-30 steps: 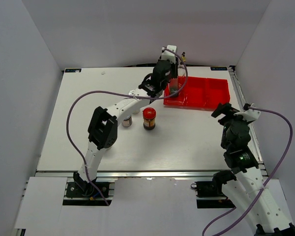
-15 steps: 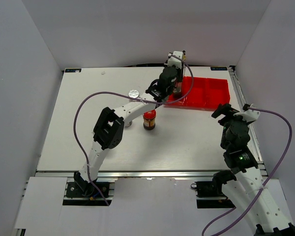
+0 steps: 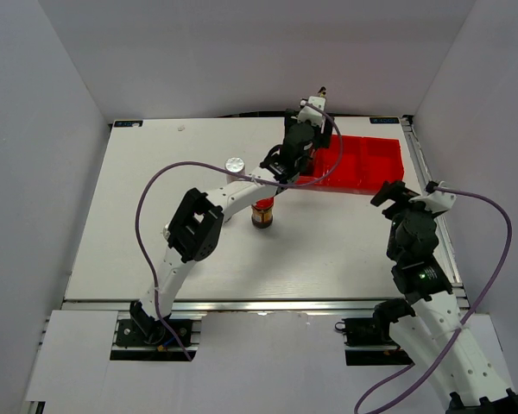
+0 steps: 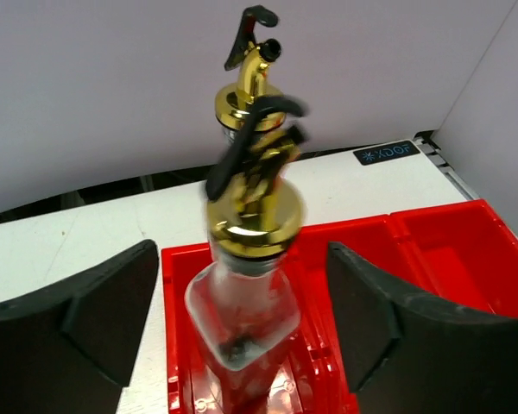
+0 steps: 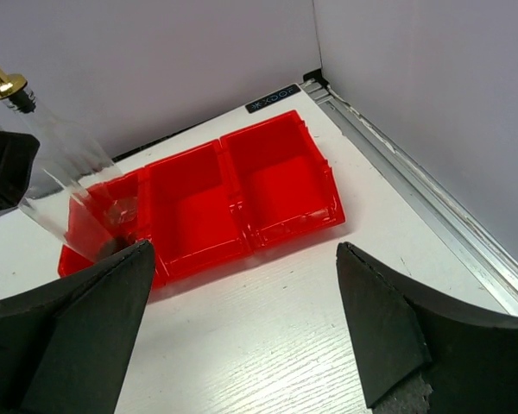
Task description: Organize the condiment bottles
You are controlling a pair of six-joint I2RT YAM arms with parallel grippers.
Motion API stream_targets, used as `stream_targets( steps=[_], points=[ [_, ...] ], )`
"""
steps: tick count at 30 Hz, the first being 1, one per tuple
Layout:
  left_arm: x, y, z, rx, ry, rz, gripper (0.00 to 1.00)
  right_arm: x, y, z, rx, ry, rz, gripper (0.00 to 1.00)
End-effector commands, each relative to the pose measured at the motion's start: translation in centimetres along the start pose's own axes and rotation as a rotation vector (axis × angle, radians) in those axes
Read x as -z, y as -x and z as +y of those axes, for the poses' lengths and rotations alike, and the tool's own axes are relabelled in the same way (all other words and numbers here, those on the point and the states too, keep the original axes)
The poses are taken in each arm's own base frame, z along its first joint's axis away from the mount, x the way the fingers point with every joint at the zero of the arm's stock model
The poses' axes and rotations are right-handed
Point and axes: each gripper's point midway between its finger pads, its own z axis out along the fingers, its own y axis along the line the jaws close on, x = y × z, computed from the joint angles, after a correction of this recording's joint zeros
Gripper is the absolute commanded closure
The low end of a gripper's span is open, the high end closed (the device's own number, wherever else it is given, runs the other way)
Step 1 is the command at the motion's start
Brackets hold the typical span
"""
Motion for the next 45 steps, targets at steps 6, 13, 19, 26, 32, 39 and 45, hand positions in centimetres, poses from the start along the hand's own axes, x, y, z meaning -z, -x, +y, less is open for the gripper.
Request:
stream_targets(
  steps=[6, 13, 19, 26, 32, 39, 45],
  points=[
    [2.1, 6.9, -0.4, 0.043, -0.022, -0.089, 0.02, -0.2, 0.5, 0.5, 0.006, 0.017, -0.014, 0.11],
    [4.6, 8.0, 0.3, 0.045, -0.027, -0.004, 0.02, -0.2, 0.0, 2.5, 0.067, 0.129, 0.042, 0.11],
    [10.6, 9.9, 3.7, 0.054, 0.003, 0.071, 0.02, 0.7, -2.2, 8.0, 0.162, 0.441, 0.162, 0.11],
    [19.7, 9.2, 13.2, 0.102, 0.300, 0.108, 0.02, 3.4, -3.9, 13.4, 0.200, 0.794, 0.256, 0.11],
    [26.8, 4.6, 23.2, 0.181, 0.631, 0.143, 0.02, 6.5, -6.2, 19.4, 0.247, 1.007, 0.340, 0.11],
    [30.9, 1.7, 32.4, 0.419, 0.787, 0.075, 0.02, 7.0, -6.7, 29.8, 0.279, 1.105, 0.346, 0.11],
    [32.9, 1.2, 34.0, 0.438, 0.830, 0.044, 0.02, 3.4, -12.0, 35.7, 0.310, 1.026, 0.459, 0.11]
  ],
)
